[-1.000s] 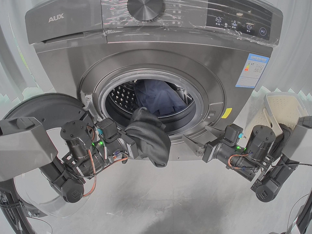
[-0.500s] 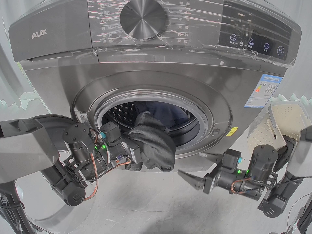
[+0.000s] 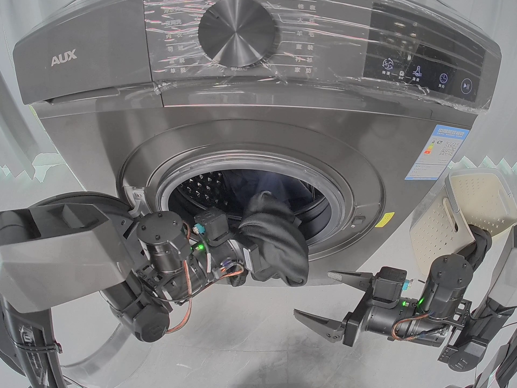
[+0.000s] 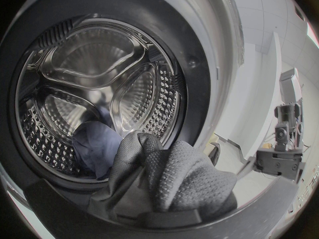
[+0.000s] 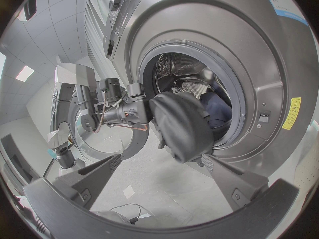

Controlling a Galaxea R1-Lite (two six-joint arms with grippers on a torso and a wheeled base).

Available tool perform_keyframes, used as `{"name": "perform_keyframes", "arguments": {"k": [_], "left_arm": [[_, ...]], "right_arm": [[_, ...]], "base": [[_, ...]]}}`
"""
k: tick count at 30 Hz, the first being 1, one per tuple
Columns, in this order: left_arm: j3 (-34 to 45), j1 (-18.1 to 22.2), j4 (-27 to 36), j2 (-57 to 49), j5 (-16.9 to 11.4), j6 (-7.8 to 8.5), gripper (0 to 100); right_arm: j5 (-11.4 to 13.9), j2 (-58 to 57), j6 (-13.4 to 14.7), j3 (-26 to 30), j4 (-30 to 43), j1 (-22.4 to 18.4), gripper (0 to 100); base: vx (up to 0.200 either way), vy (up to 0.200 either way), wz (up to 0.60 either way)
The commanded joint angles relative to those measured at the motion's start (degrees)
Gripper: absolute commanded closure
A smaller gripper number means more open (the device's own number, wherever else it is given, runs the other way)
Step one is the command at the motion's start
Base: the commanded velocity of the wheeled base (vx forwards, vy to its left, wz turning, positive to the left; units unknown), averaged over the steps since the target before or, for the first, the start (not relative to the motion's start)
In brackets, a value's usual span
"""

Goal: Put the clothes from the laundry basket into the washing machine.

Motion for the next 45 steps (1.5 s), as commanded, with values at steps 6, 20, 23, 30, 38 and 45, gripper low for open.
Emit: {"name": "perform_keyframes", "arguments": {"k": [6, 20, 23, 30, 38, 45], "left_arm": [[-22.1, 0.9, 0.9, 13.4, 3.5, -3.14, 100], [-42.8, 3.6, 13.9, 21.8, 9.5, -3.32, 100], [-49.6, 4.9, 18.9, 22.0, 11.7, -3.40, 100], [-56.5, 6.7, 23.7, 23.6, 13.9, -3.32, 100], [-54.3, 6.1, 23.4, 23.2, 14.2, -4.46, 0], [-40.9, 5.3, 27.2, 15.3, 13.4, -4.99, 0]], "right_arm": [[0.0, -1.4, 0.1, 1.3, 0.0, 1.3, 0], [0.0, -0.7, 0.3, 1.3, 0.0, 1.3, 0], [0.0, -0.2, 0.3, 1.4, 0.0, 1.1, 0], [0.0, 1.3, 0.4, 1.9, -0.1, 1.3, 0], [0.0, 1.4, 0.4, 2.0, -0.1, 1.2, 0], [0.0, 1.3, 0.3, 1.8, -0.1, 1.1, 0]], "base": [[0.000, 0.000, 0.00], [0.000, 0.000, 0.00], [0.000, 0.000, 0.00], [0.000, 0.000, 0.00], [0.000, 0.000, 0.00], [0.000, 0.000, 0.00]]}}
